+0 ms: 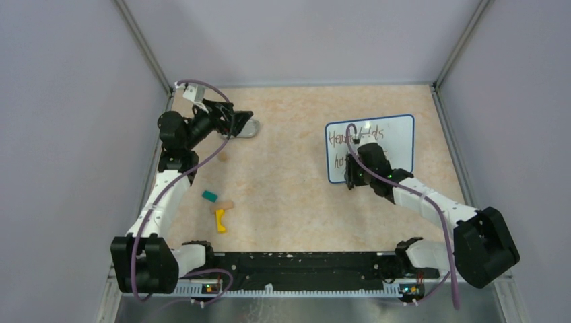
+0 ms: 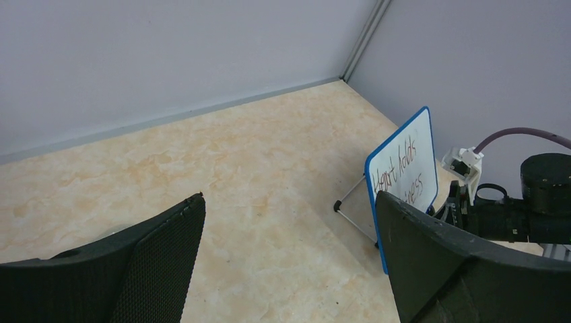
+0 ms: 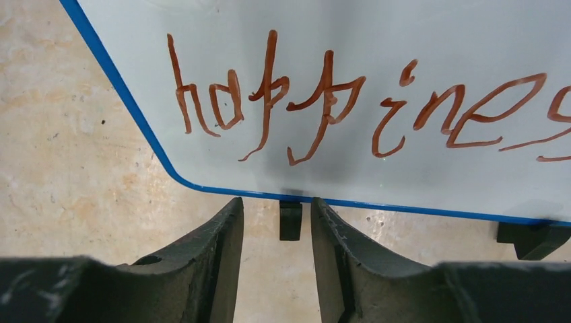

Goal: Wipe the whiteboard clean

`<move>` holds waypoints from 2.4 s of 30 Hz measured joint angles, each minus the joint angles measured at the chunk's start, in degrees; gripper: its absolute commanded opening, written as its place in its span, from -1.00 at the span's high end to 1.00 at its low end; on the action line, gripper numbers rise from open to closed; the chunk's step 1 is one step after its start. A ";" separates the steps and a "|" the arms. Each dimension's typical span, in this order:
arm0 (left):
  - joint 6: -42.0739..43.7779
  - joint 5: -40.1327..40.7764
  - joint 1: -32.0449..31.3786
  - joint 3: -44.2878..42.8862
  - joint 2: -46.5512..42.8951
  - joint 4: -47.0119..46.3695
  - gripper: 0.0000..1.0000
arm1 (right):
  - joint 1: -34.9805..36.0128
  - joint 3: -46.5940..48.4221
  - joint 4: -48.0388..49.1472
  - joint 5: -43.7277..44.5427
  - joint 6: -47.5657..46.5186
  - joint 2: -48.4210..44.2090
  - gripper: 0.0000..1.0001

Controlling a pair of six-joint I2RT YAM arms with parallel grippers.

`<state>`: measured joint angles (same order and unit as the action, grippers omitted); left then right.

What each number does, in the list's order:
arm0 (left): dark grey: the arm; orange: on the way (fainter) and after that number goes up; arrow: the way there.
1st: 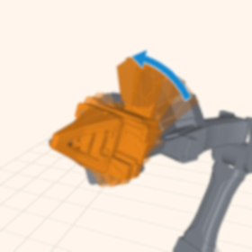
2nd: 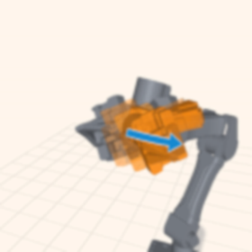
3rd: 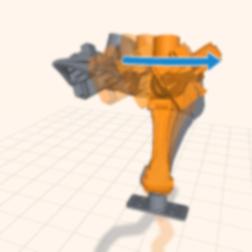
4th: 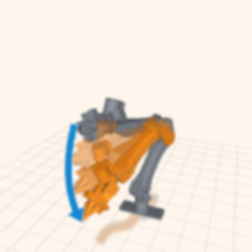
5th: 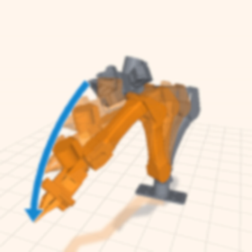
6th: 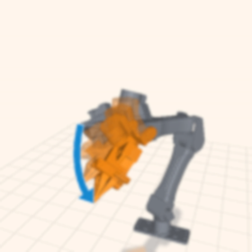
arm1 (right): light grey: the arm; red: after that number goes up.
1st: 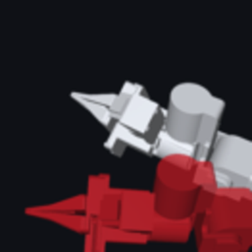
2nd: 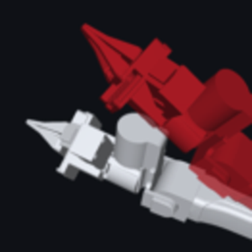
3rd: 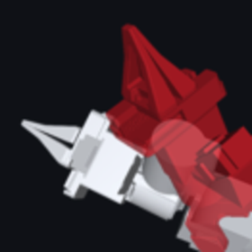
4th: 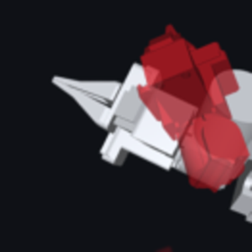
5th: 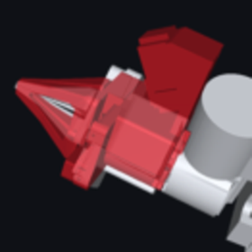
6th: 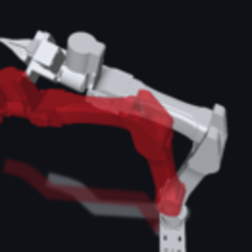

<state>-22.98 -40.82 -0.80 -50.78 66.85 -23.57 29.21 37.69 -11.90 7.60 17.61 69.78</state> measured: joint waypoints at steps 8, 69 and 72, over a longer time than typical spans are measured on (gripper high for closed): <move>0.81 0.63 -0.13 0.00 -0.11 0.20 -0.98 | 2.49 0.11 -0.31 -1.90 -0.68 -0.33 0.10; 8.11 21.53 -0.37 -0.87 -8.09 13.73 -0.97 | 17.38 94.03 -2.36 6.21 53.18 82.99 0.64; 8.11 21.22 -0.37 -0.90 -7.82 13.73 -0.98 | 17.20 94.23 -2.23 6.75 53.55 83.56 0.92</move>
<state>-14.87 -19.59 -1.17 -51.68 59.02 -9.85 46.41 131.92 -14.13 14.35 71.16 153.34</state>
